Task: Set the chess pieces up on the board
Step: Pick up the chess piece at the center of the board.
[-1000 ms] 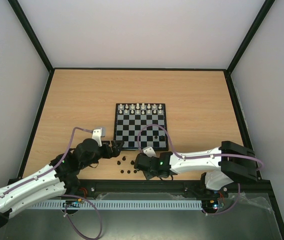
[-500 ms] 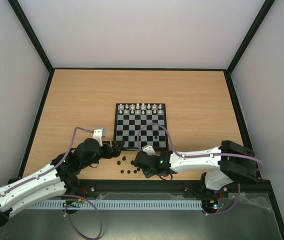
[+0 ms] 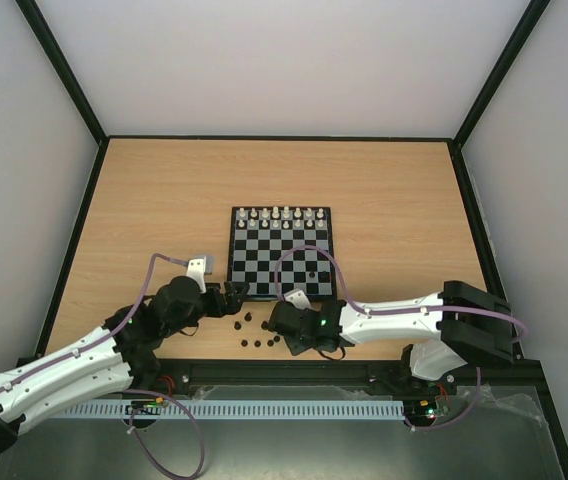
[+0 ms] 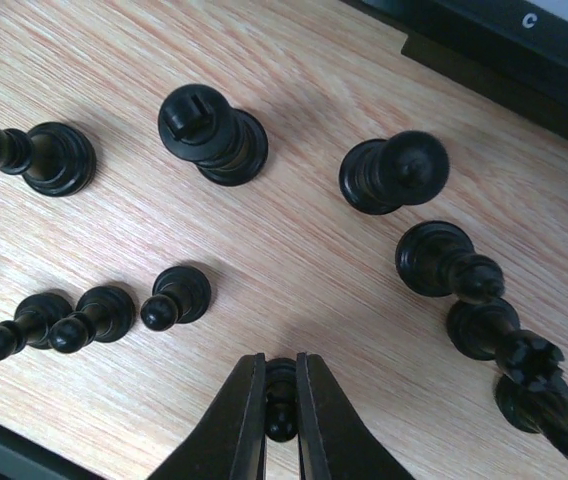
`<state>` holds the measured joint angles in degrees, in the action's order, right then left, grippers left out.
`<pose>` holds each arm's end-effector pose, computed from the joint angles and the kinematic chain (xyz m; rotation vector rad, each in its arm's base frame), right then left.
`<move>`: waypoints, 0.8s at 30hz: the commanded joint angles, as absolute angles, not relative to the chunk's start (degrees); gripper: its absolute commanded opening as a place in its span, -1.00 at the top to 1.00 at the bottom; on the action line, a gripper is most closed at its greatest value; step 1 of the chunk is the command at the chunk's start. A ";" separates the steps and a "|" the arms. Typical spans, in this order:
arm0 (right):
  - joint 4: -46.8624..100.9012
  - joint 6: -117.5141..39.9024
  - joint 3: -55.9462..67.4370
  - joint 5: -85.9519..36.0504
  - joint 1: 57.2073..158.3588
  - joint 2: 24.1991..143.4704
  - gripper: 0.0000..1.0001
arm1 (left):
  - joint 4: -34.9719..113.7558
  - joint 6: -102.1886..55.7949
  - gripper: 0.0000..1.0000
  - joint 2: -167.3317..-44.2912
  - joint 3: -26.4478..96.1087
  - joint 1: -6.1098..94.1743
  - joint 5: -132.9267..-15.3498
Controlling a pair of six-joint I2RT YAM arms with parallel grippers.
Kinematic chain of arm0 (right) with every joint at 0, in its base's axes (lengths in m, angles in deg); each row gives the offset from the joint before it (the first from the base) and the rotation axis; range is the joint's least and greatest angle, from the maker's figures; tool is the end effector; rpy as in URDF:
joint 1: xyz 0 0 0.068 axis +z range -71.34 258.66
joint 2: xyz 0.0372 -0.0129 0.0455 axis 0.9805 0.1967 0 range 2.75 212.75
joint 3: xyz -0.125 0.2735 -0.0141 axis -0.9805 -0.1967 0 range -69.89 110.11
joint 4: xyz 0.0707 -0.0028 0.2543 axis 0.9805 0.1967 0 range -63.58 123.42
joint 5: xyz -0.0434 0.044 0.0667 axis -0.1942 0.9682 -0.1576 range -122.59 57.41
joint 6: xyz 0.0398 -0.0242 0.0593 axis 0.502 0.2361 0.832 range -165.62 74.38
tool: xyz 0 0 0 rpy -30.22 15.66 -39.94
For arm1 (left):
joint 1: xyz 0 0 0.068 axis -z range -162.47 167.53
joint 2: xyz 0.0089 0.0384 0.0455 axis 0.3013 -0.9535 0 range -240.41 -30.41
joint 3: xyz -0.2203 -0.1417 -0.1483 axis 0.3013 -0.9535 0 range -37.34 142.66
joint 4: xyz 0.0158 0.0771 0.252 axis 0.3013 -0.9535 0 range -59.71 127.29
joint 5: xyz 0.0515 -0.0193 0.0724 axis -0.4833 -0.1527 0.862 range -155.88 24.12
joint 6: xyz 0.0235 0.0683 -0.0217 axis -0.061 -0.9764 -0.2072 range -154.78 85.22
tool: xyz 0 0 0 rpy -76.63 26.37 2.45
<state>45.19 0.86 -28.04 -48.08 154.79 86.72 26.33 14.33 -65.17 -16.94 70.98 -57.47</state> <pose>0.0833 0.2668 0.1651 -0.5838 2.5691 0.4280 0.1016 -0.1214 0.2187 -0.0186 2.1519 -0.9630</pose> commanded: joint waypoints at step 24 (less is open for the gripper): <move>52.79 3.33 -33.63 -50.52 154.68 66.17 0.90 | 30.13 12.16 -0.99 -70.39 -15.52 71.24 -57.44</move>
<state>49.04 2.87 -34.40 -48.30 154.77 66.59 28.01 12.84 -69.47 -16.83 70.98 -57.52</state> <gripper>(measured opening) 0.056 0.994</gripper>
